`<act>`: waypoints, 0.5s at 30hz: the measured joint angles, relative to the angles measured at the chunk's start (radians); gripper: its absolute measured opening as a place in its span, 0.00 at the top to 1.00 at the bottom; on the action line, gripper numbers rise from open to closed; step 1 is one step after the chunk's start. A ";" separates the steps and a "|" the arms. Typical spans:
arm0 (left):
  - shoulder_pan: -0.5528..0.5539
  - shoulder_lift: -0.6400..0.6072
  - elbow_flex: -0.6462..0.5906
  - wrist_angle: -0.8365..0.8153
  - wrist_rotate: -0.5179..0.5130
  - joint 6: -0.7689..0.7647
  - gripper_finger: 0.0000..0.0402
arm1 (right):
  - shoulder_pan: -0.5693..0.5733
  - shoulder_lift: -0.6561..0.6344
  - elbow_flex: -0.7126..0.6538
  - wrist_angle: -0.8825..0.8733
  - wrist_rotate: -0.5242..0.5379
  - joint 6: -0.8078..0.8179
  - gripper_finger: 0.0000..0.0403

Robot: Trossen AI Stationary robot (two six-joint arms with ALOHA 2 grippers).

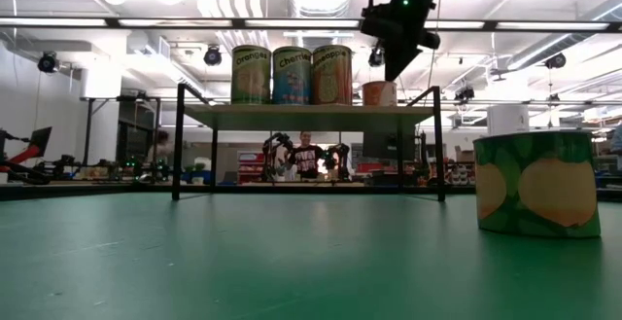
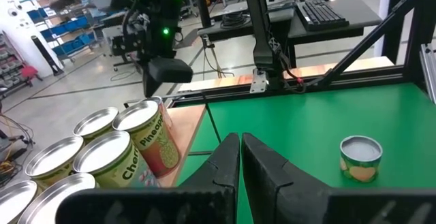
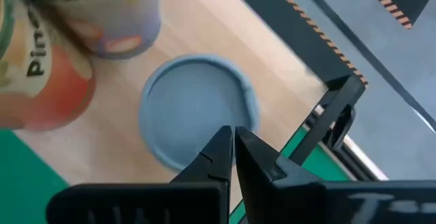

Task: Pick and place cans onto a shelf
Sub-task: Put the canned sauce on the shelf

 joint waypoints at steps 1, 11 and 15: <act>0.000 0.000 0.000 0.000 0.000 0.000 1.00 | 0.004 0.003 0.000 -0.006 -0.002 0.008 0.98; -0.001 0.000 0.000 0.000 0.000 -0.013 1.00 | 0.032 0.004 0.000 -0.038 -0.095 0.077 0.98; -0.004 0.000 0.000 0.000 0.000 -0.016 1.00 | 0.058 0.004 0.000 -0.035 -0.104 0.114 0.98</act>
